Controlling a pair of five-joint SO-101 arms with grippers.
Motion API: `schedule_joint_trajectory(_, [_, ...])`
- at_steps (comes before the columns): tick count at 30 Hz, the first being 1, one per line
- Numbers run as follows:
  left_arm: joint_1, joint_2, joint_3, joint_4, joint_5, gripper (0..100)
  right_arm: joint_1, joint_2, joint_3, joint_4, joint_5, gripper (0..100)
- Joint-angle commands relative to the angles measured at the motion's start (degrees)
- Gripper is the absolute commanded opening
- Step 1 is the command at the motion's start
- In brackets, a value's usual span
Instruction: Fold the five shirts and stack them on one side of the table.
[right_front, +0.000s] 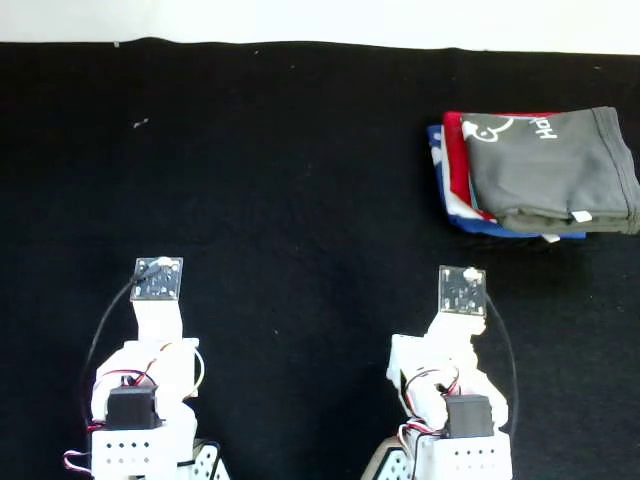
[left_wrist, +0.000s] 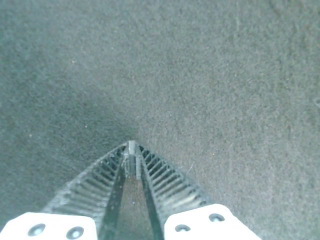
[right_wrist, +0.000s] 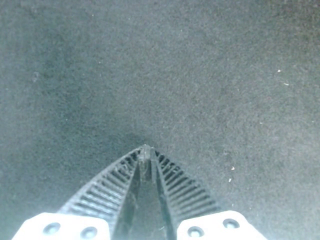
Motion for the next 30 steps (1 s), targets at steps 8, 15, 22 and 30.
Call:
schedule_joint_trajectory(8, [-0.48,0.13,0.66,2.2,0.7,1,-0.31,-0.66,7.43,0.13,-0.62,0.5])
schedule_joint_trajectory(15, [1.98,0.13,0.66,2.2,0.7,1,-0.31,-0.66,7.43,0.13,-0.62,0.5])
schedule_joint_trajectory(22, [17.89,0.13,0.66,2.2,0.79,1,-0.31,-0.66,7.43,0.13,-0.62,0.5])
schedule_joint_trajectory(30, [21.14,0.13,0.66,2.2,0.7,1,-0.31,-0.66,7.43,0.13,-0.62,0.5])
